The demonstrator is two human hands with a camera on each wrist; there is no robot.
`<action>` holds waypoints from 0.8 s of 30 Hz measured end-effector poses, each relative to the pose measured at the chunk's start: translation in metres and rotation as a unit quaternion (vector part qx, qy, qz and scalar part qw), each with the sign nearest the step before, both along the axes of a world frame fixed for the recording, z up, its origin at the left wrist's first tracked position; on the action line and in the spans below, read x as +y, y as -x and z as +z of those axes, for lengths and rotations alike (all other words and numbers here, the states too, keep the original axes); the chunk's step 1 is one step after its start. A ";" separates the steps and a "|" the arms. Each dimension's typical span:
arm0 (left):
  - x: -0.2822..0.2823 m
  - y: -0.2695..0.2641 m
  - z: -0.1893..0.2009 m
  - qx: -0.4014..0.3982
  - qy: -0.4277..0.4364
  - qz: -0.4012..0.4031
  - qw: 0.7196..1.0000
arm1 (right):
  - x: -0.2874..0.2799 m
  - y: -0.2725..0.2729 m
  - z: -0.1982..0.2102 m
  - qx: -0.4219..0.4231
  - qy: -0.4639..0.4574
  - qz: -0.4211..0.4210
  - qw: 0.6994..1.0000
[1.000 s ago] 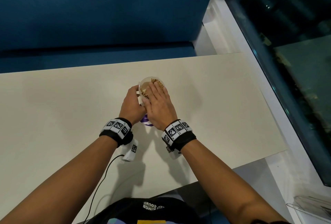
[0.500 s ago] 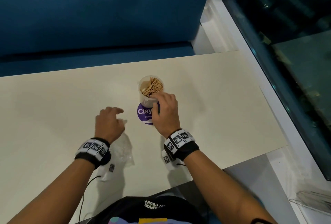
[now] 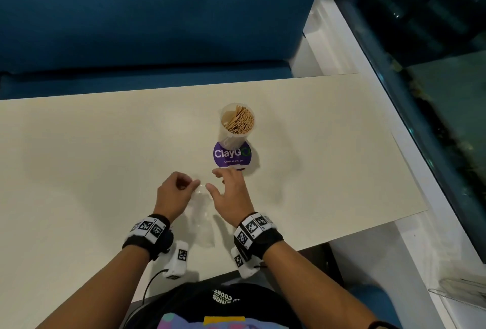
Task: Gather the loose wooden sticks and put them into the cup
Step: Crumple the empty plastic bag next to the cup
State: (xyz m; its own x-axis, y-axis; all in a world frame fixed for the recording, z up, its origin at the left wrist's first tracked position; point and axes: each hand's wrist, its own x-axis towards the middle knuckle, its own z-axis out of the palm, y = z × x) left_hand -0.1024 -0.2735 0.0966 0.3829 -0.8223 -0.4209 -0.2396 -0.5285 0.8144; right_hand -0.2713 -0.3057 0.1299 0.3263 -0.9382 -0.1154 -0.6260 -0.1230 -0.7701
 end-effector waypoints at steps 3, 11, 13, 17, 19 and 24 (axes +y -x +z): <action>-0.001 0.007 0.012 0.107 0.041 0.005 0.993 | 0.002 -0.006 0.001 -0.048 -0.157 -0.106 0.981; 0.002 0.015 0.027 0.137 0.059 -0.011 0.989 | -0.013 0.008 0.006 -0.117 -0.165 -0.183 0.962; 0.002 0.017 0.028 0.134 0.058 -0.020 0.989 | -0.014 0.008 0.009 -0.126 -0.172 -0.191 0.958; -0.001 0.021 0.034 0.136 0.071 0.008 0.988 | -0.013 0.001 0.012 -0.157 -0.209 -0.212 0.941; -0.003 0.024 0.041 0.089 0.095 0.012 0.991 | -0.010 -0.001 0.017 -0.166 -0.241 -0.210 0.933; -0.004 0.031 0.052 0.064 0.125 -0.013 0.990 | -0.008 -0.002 0.022 -0.185 -0.228 -0.144 0.945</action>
State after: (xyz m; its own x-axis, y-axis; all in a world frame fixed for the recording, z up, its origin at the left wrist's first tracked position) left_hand -0.1334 -0.2777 0.1489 0.3164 -0.9162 -0.2459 -0.1374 -0.3008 0.9437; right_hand -0.2689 -0.3137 0.1518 0.1627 -0.8742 -0.4574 -0.2597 0.4093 -0.8747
